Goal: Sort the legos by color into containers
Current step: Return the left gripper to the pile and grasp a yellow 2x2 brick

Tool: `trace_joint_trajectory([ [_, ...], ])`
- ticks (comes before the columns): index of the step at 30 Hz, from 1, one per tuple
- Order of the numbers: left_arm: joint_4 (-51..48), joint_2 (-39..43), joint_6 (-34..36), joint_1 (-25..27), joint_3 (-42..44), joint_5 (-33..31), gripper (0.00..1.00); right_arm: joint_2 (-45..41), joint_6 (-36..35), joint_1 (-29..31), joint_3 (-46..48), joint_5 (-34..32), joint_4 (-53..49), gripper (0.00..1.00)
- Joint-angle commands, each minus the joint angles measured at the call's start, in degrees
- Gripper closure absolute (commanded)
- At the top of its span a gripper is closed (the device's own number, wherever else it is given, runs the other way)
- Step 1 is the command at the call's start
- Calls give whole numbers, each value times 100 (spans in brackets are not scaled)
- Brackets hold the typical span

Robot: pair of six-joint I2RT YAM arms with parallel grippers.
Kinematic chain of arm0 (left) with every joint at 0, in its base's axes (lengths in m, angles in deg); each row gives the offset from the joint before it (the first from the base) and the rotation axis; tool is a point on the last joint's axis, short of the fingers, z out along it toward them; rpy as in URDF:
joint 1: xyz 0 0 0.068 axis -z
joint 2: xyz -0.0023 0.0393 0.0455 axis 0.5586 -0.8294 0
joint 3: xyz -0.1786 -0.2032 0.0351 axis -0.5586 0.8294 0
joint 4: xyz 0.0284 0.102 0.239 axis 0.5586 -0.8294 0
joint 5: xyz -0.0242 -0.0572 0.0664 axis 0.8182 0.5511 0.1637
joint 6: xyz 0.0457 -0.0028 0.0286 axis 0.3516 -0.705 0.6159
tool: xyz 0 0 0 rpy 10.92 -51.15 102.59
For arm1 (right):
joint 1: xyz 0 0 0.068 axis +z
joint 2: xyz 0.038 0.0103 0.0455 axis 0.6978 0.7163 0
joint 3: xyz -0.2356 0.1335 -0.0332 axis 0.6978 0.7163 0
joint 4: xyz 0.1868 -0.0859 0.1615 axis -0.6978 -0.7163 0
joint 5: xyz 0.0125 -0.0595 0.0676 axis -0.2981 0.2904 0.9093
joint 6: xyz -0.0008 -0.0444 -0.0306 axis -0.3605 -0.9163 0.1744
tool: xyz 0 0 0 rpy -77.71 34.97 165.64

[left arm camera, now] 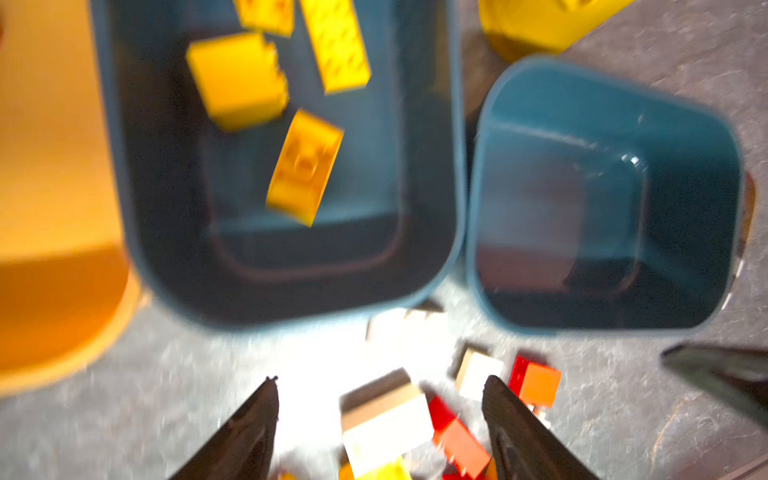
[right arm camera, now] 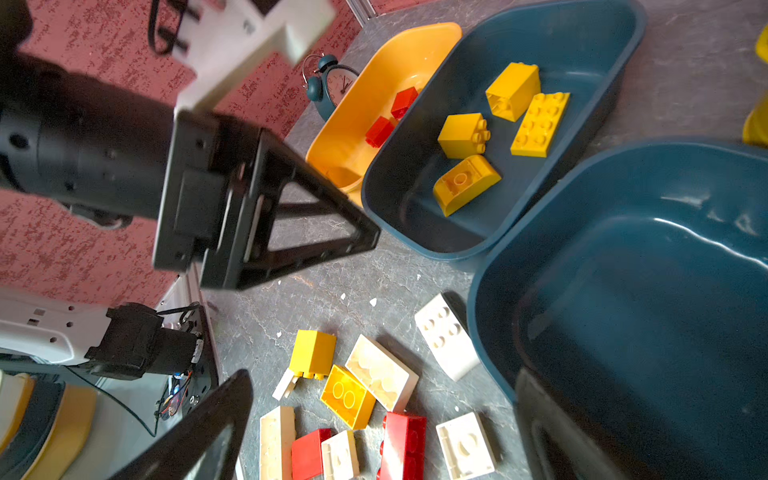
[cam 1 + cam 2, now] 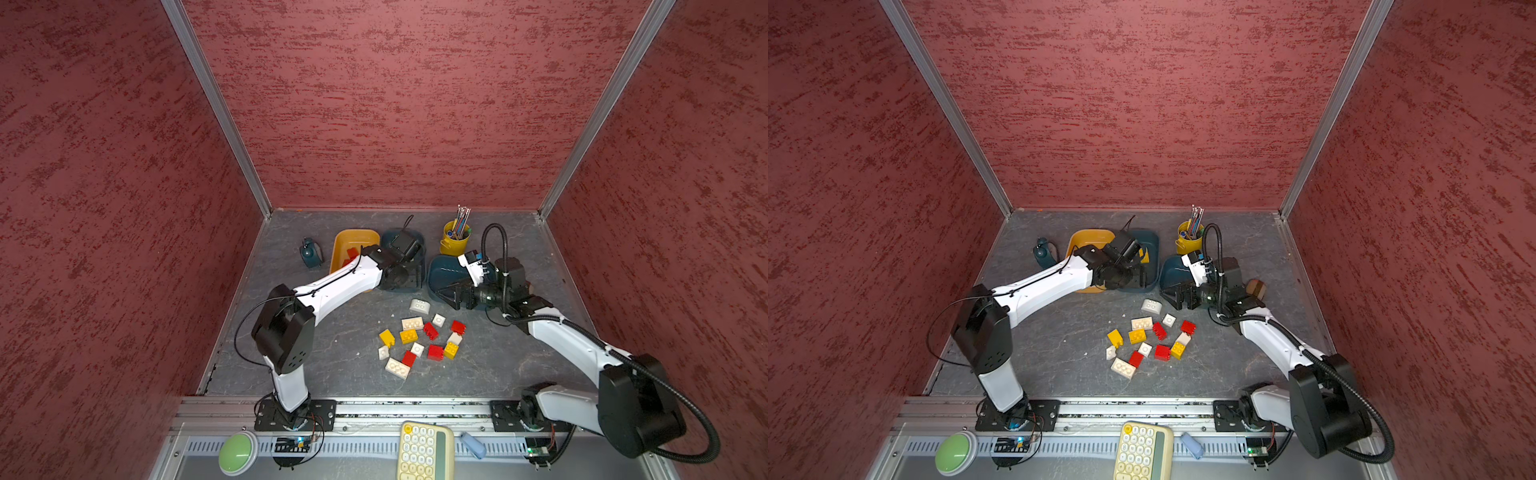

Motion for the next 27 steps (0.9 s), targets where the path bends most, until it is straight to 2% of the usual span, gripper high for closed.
trace_joint_trajectory([
  [1, -241, 457, -982, 294, 703, -156, 21, -109, -123, -21, -26, 185, 48, 1],
  [7, -380, 1009, -2168, 900, 1588, -280, 20, -126, -124, -21, 78, 245, 51, 1],
  [10, -267, 987, -2743, 1043, 1896, -264, 20, -133, -107, -21, 133, 285, 79, 1],
  [14, -442, 842, -3363, 1155, 1984, -559, 23, -197, -106, -21, 178, 294, 39, 1],
  [19, -290, 649, -3570, 1161, 2134, -632, 30, -199, -86, -21, 213, 316, 72, 1],
  [27, -217, 419, -3542, 1135, 2285, -662, 47, -103, -93, -21, 191, 346, 105, 1],
])
